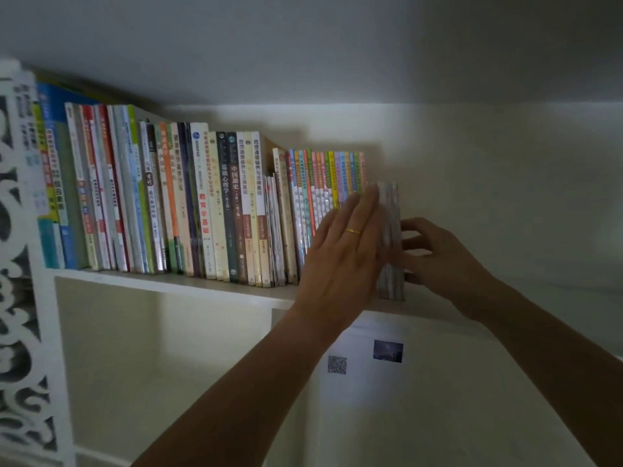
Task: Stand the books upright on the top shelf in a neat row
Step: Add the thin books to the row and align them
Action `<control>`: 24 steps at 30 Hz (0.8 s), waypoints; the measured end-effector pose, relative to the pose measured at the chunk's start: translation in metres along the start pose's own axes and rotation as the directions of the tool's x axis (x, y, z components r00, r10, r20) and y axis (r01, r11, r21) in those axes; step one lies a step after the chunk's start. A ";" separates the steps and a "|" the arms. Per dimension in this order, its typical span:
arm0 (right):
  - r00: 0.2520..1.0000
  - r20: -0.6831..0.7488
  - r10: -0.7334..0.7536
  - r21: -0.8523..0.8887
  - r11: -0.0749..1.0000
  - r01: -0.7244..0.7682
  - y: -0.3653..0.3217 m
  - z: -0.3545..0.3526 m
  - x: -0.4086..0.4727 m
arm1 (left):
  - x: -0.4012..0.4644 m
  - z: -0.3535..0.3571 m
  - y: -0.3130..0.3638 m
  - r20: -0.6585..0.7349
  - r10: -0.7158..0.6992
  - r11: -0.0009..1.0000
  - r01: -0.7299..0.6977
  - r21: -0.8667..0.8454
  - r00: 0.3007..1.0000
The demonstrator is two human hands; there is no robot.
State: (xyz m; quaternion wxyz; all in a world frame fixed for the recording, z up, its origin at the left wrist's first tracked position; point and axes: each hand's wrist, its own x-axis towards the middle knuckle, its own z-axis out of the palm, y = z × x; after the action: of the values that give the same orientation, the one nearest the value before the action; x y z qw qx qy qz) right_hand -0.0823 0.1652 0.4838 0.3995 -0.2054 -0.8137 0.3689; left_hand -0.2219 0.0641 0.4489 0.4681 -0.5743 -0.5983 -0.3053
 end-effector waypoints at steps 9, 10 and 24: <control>0.995 -0.099 0.026 -0.090 0.995 -0.035 -0.006 0.019 -0.017 | -0.013 -0.028 -0.026 0.104 -0.024 0.999 0.027 -0.032 0.994; 0.994 -0.085 0.062 -0.131 0.989 -0.073 -0.006 0.020 -0.021 | -0.020 -0.038 -0.035 0.080 -0.076 0.997 0.076 -0.004 0.994; 0.965 -0.180 0.192 -0.217 0.949 -0.229 -0.034 0.020 -0.027 | -0.016 -0.096 -0.108 -0.013 -0.352 0.922 0.349 0.169 0.936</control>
State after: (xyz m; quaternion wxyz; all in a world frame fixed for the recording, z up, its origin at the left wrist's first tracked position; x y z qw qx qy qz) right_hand -0.0834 0.1177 0.4879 0.3929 -0.3656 -0.7912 0.2930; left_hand -0.3085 -0.0461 0.4891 0.4475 -0.4191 -0.7191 -0.3272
